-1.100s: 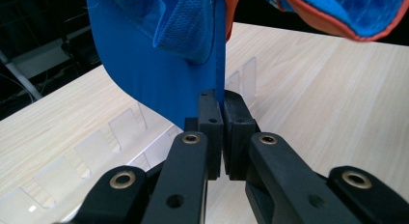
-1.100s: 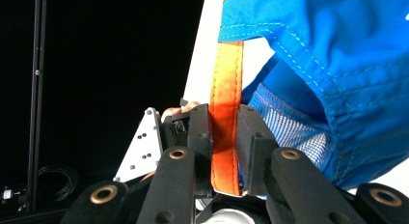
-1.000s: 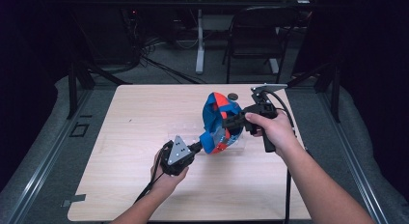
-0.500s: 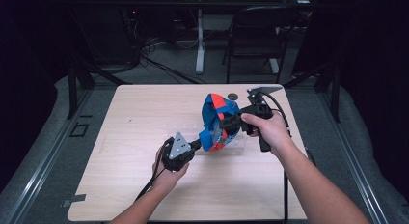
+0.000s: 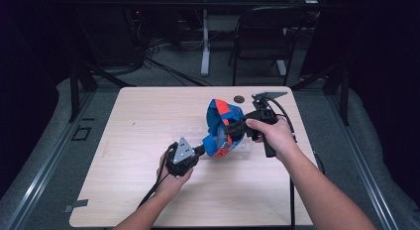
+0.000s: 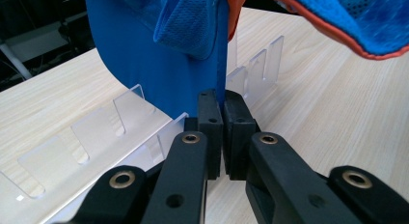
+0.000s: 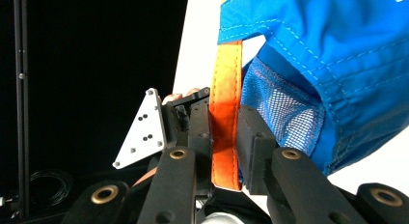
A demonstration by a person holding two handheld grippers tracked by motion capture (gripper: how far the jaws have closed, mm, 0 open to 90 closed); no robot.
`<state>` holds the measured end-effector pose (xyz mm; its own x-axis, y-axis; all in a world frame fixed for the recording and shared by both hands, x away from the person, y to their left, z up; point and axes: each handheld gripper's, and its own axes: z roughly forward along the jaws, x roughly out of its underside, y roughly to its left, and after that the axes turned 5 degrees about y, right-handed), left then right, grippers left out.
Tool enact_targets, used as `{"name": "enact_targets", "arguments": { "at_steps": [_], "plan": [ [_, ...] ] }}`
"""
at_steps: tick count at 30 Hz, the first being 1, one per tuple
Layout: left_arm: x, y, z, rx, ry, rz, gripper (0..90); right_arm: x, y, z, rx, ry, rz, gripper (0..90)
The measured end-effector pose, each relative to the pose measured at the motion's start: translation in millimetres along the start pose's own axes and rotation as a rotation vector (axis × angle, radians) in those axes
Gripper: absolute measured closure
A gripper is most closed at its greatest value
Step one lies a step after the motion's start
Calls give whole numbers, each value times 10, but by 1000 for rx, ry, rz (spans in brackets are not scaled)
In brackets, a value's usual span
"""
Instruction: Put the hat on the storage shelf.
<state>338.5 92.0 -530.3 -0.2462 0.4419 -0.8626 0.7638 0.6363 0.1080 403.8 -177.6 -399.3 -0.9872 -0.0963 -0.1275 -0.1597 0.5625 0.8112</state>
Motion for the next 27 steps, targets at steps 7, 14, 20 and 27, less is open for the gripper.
{"name": "enact_targets", "arguments": {
  "at_steps": [7,14,20,27],
  "plan": [
    [45,2,15,3,10,-13,883,-24,-101,8,25,0,8,776],
    [111,5,28,5,6,-23,883,-24,-169,29,58,6,11,735],
    [116,-16,24,1,15,-28,880,-13,-189,7,50,-6,2,682],
    [115,-16,17,-5,25,-34,872,7,-216,-81,49,-36,7,662]
  ]
}}
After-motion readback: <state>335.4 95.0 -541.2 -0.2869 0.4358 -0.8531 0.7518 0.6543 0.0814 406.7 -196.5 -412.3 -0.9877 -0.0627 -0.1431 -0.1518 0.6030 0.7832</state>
